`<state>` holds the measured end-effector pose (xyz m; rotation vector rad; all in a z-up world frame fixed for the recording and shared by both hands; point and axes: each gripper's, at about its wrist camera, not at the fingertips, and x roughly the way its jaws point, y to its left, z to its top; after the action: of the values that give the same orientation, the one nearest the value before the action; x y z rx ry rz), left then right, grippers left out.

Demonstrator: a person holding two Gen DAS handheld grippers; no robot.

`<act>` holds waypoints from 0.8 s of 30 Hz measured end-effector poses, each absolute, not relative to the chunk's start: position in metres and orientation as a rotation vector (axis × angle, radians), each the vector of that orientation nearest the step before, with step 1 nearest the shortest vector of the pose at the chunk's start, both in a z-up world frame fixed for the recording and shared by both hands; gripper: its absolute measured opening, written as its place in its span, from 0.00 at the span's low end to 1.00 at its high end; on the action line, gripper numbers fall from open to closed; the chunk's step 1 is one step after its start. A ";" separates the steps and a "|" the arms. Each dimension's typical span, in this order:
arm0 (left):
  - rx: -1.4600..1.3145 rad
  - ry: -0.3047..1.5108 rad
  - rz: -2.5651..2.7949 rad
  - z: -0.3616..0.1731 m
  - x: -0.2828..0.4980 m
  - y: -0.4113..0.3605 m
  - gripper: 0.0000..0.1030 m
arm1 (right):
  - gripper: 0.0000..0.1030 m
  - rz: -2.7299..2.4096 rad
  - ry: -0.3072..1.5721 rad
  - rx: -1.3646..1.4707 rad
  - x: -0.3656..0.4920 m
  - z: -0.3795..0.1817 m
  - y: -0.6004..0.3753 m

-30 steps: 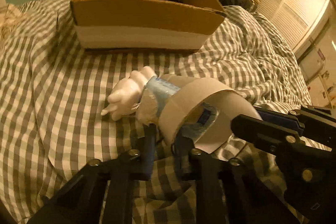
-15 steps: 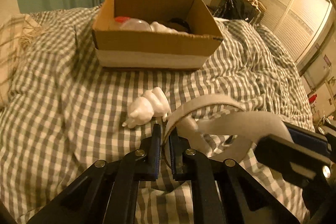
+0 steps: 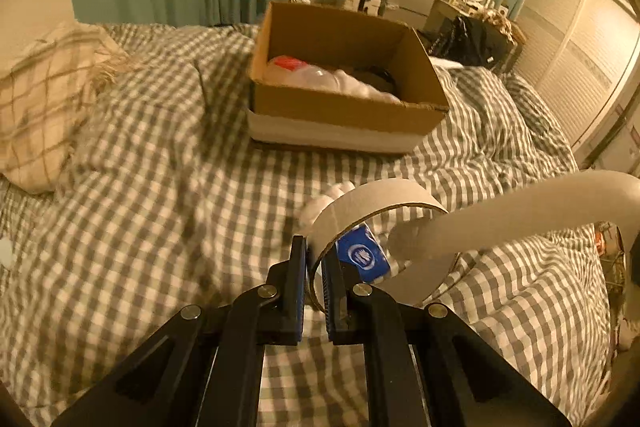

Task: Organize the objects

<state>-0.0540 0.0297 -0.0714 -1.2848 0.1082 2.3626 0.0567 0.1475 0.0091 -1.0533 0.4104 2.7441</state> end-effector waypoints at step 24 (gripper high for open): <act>-1.225 0.237 2.473 -0.034 -0.177 0.040 0.07 | 0.12 2.668 0.307 -0.904 -0.026 0.059 0.248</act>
<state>-0.1767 0.0399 -0.0340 -1.2246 0.2372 2.4730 -0.0261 0.2484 0.0590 -0.9041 0.3066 2.6682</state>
